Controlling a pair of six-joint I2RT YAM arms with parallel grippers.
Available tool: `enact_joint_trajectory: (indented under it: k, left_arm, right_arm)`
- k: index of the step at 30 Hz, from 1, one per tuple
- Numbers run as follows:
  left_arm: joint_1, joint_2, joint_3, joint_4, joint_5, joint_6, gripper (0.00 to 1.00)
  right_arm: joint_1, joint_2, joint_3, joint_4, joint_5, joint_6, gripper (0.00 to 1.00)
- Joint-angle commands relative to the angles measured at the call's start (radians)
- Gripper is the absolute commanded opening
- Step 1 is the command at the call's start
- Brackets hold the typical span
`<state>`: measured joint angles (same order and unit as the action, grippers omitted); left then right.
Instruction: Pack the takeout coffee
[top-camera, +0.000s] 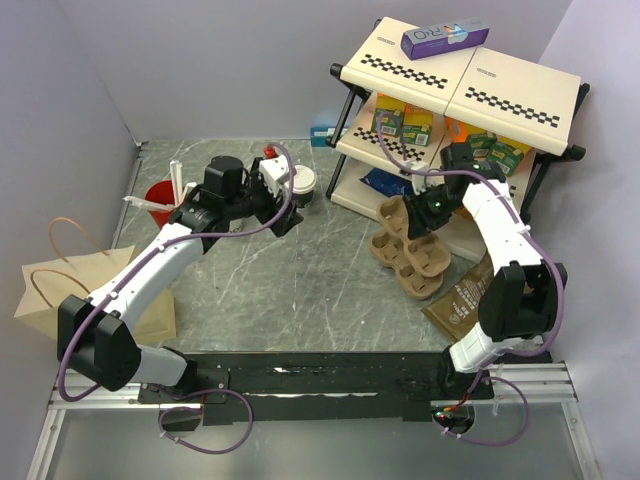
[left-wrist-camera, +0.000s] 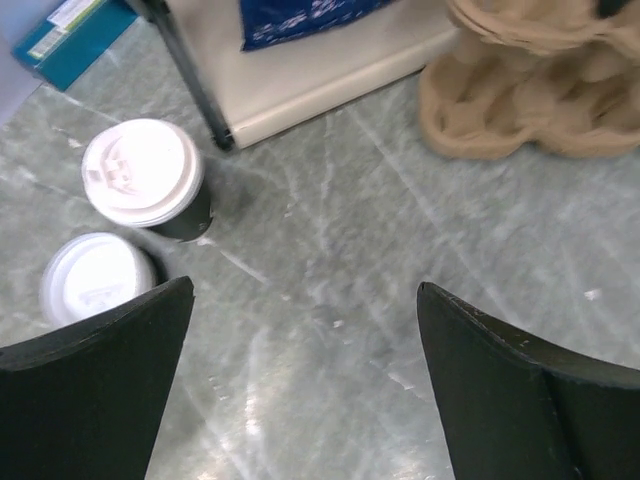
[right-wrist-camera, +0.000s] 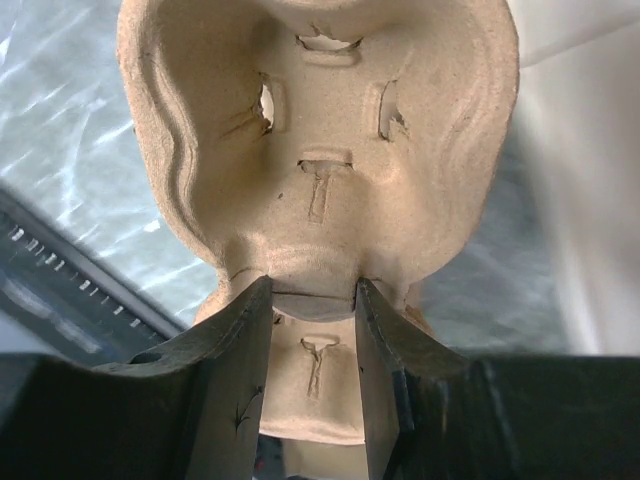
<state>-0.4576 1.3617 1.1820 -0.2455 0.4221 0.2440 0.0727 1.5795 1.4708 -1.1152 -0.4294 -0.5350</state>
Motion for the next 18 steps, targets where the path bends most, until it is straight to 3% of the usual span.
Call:
enact_joint_trajectory:
  k: [1, 2, 3, 4, 5, 6, 7, 8, 9, 10, 11, 13, 14, 15, 16, 17, 18]
  left_arm:
    - [0.002, -0.012, 0.007, 0.116, 0.105, -0.196, 0.99]
    - [0.002, -0.004, 0.001, 0.136, 0.13, -0.23, 0.99]
    - [0.0, 0.003, 0.002, 0.149, 0.148, -0.288, 0.99]
    - [0.0, 0.022, 0.007, 0.159, 0.159, -0.301, 1.0]
    - [0.0, 0.031, 0.017, 0.173, 0.165, -0.311, 0.99]
    - [0.0, 0.039, 0.024, 0.176, 0.175, -0.321, 0.99]
    - [0.0, 0.049, 0.028, 0.178, 0.178, -0.324, 1.0]
    - [-0.001, 0.054, 0.033, 0.184, 0.176, -0.328, 0.99]
    - [-0.001, 0.059, 0.036, 0.183, 0.176, -0.327, 0.99]
    - [-0.001, 0.066, 0.047, 0.177, 0.181, -0.324, 0.99]
    - [-0.001, 0.069, 0.05, 0.17, 0.184, -0.321, 0.99]
    - [-0.001, 0.07, 0.041, 0.178, 0.182, -0.333, 1.0]
    - [-0.001, 0.071, 0.035, 0.198, 0.182, -0.359, 0.99]
    - [-0.003, 0.076, 0.031, 0.212, 0.213, -0.373, 0.99]
    - [-0.006, 0.082, 0.024, 0.225, 0.224, -0.386, 0.99]
    - [-0.009, 0.086, 0.019, 0.273, 0.236, -0.425, 0.99]
    - [-0.01, 0.1, 0.01, 0.297, 0.253, -0.445, 0.99]
  right_arm:
    - [0.087, -0.042, 0.013, -0.022, 0.122, -0.021, 0.0]
    - [0.093, -0.067, -0.015, 0.0, 0.124, -0.063, 0.0]
    - [0.034, -0.07, 0.024, -0.049, -0.151, -0.054, 0.0]
    - [-0.012, -0.049, 0.039, -0.044, -0.138, -0.005, 0.0]
    - [0.043, -0.036, 0.037, -0.034, 0.003, 0.045, 0.0]
    - [0.099, -0.027, 0.025, -0.084, 0.093, -0.024, 0.0]
    - [0.11, -0.004, 0.04, -0.122, -0.051, -0.064, 0.0]
    - [-0.012, 0.019, 0.078, -0.199, -0.227, -0.069, 0.0]
    - [-0.043, 0.034, 0.082, -0.148, -0.185, 0.01, 0.0]
    - [-0.012, 0.015, 0.062, -0.111, -0.022, 0.029, 0.0]
    - [0.093, -0.01, 0.039, -0.095, 0.062, -0.053, 0.0]
    - [0.034, -0.075, 0.041, -0.095, -0.215, -0.057, 0.0]
    - [-0.096, -0.082, 0.049, -0.062, -0.308, 0.019, 0.0]
    - [-0.087, -0.082, 0.057, -0.013, -0.281, 0.092, 0.0]
    - [-0.036, -0.076, 0.08, -0.064, -0.146, 0.002, 0.0]
    - [0.049, -0.078, 0.092, -0.087, -0.114, -0.061, 0.0]
    - [0.053, -0.11, 0.079, -0.077, -0.106, -0.043, 0.0]
